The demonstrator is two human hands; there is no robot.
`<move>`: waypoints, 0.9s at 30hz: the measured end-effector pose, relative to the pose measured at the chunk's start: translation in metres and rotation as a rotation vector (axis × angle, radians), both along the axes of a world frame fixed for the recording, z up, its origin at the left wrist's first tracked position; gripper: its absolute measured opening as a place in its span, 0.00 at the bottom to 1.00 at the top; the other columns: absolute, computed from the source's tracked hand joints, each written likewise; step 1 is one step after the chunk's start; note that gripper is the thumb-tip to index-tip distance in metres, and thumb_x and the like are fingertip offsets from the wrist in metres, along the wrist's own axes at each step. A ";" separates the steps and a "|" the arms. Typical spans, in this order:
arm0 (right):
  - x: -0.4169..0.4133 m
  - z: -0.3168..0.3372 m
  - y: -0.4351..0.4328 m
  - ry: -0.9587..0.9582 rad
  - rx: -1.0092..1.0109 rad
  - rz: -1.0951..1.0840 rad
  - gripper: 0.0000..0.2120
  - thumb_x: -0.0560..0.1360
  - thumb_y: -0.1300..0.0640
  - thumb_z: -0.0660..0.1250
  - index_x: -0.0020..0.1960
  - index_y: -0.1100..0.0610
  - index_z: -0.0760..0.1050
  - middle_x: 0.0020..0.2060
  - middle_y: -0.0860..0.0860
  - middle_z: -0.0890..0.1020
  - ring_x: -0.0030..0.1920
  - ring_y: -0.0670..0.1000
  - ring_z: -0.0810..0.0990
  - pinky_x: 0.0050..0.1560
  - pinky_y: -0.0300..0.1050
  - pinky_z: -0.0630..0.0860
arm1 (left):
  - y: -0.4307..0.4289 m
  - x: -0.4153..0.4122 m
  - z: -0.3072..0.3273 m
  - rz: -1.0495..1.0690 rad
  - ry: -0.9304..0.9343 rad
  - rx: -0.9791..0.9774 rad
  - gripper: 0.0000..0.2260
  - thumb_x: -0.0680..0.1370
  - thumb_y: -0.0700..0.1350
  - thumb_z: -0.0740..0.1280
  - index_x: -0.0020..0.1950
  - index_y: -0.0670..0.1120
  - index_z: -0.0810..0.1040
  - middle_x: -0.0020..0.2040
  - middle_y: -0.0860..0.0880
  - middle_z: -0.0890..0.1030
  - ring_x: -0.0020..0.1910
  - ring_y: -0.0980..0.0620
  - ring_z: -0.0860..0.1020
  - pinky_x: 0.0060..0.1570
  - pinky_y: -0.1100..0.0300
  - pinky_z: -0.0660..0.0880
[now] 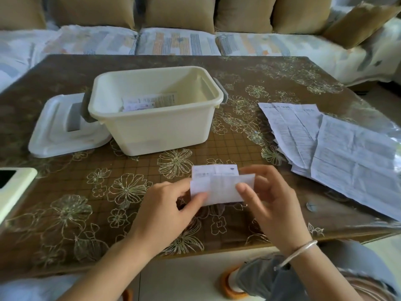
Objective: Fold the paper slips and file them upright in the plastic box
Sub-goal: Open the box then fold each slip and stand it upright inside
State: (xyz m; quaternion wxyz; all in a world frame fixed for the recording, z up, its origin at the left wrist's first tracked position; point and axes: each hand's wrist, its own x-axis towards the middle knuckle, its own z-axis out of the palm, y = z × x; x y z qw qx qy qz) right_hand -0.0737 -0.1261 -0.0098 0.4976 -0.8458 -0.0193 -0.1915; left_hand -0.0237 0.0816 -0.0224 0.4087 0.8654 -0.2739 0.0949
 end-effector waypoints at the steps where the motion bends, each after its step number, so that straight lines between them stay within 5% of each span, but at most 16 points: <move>1: 0.003 -0.001 -0.004 0.059 0.010 -0.031 0.21 0.70 0.36 0.65 0.55 0.50 0.73 0.39 0.43 0.84 0.41 0.42 0.83 0.39 0.41 0.82 | -0.001 0.000 0.001 0.027 0.020 -0.045 0.19 0.76 0.60 0.63 0.45 0.45 0.83 0.35 0.54 0.83 0.33 0.51 0.81 0.33 0.52 0.76; 7: 0.010 -0.011 -0.006 0.150 -0.148 -0.075 0.20 0.70 0.48 0.73 0.59 0.47 0.72 0.39 0.39 0.83 0.41 0.39 0.80 0.42 0.36 0.78 | -0.013 0.004 0.002 0.235 -0.045 0.119 0.17 0.76 0.56 0.67 0.33 0.47 0.72 0.25 0.53 0.72 0.24 0.51 0.70 0.28 0.57 0.67; 11: 0.012 -0.016 -0.002 0.130 -0.250 -0.079 0.22 0.71 0.54 0.74 0.62 0.46 0.71 0.41 0.37 0.79 0.42 0.40 0.79 0.40 0.36 0.76 | -0.017 0.003 -0.001 0.277 -0.188 0.259 0.21 0.72 0.47 0.74 0.31 0.50 0.61 0.28 0.56 0.63 0.30 0.50 0.65 0.34 0.55 0.66; 17: 0.014 -0.026 0.000 0.075 -0.332 -0.063 0.24 0.71 0.56 0.73 0.63 0.45 0.71 0.44 0.38 0.77 0.44 0.43 0.78 0.42 0.46 0.78 | -0.016 0.001 -0.009 0.307 -0.209 0.317 0.14 0.75 0.48 0.69 0.34 0.49 0.68 0.31 0.55 0.71 0.36 0.49 0.69 0.37 0.51 0.71; 21: 0.014 -0.028 0.000 0.046 -0.327 -0.062 0.26 0.71 0.56 0.74 0.64 0.44 0.69 0.48 0.39 0.76 0.45 0.43 0.77 0.42 0.43 0.78 | -0.019 -0.001 -0.008 0.309 -0.181 0.301 0.07 0.72 0.46 0.73 0.44 0.47 0.77 0.36 0.53 0.78 0.37 0.48 0.73 0.39 0.53 0.73; 24: 0.014 -0.029 0.000 0.005 -0.382 -0.080 0.28 0.69 0.57 0.75 0.65 0.45 0.69 0.54 0.41 0.74 0.42 0.42 0.76 0.37 0.39 0.76 | -0.019 -0.002 -0.008 0.337 -0.131 0.258 0.23 0.69 0.46 0.77 0.62 0.45 0.76 0.54 0.49 0.80 0.49 0.48 0.78 0.51 0.53 0.75; 27: 0.014 -0.029 0.000 0.008 -0.428 -0.090 0.27 0.69 0.57 0.75 0.64 0.46 0.71 0.62 0.43 0.71 0.50 0.45 0.77 0.38 0.34 0.73 | -0.017 -0.001 -0.005 0.329 -0.184 0.289 0.25 0.67 0.45 0.77 0.62 0.46 0.76 0.62 0.46 0.74 0.58 0.46 0.75 0.58 0.51 0.74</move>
